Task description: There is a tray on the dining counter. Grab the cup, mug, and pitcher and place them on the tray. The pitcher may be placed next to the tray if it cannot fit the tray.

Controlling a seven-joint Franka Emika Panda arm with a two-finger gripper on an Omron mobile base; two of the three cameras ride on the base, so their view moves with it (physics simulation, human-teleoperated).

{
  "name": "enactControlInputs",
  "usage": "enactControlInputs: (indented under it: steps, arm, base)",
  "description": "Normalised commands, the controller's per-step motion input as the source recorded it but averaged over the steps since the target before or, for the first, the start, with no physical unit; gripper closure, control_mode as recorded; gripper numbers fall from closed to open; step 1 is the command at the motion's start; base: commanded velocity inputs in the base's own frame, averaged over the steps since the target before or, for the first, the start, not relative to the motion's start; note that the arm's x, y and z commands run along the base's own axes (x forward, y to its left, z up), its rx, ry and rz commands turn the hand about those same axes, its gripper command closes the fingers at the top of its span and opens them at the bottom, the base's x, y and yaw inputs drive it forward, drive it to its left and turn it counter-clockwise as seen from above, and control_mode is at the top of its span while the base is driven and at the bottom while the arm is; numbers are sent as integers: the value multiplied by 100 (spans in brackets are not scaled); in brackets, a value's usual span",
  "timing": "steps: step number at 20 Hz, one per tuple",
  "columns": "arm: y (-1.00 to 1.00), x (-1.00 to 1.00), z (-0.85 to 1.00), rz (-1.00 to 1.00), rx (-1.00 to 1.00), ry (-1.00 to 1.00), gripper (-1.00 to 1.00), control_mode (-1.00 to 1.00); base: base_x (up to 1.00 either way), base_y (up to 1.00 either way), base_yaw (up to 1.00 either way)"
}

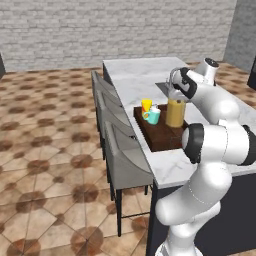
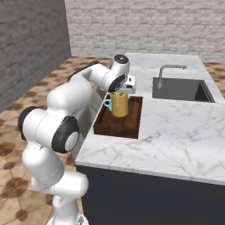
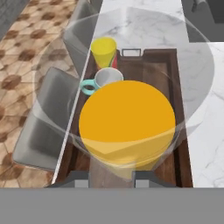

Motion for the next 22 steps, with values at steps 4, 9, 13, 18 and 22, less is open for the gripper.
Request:
enactControlInputs:
  steps: [4, 9, 13, 18, 22]
  arm:
    - [0, 8, -11, 0, 0, 0, 100, -100]
    - [0, 3, -19, 0, 0, 0, 100, -100]
    - [0, 1, -24, 0, 0, 0, 100, -100]
    - [0, 5, -17, 0, 1, 0, 100, -100]
    - [0, 9, -16, 0, 2, 0, 100, -100]
  base:
    - [0, 0, 0]
    - [0, 0, 0]
    - [0, 0, 0]
    - [0, 0, 0]
    - [0, 0, 0]
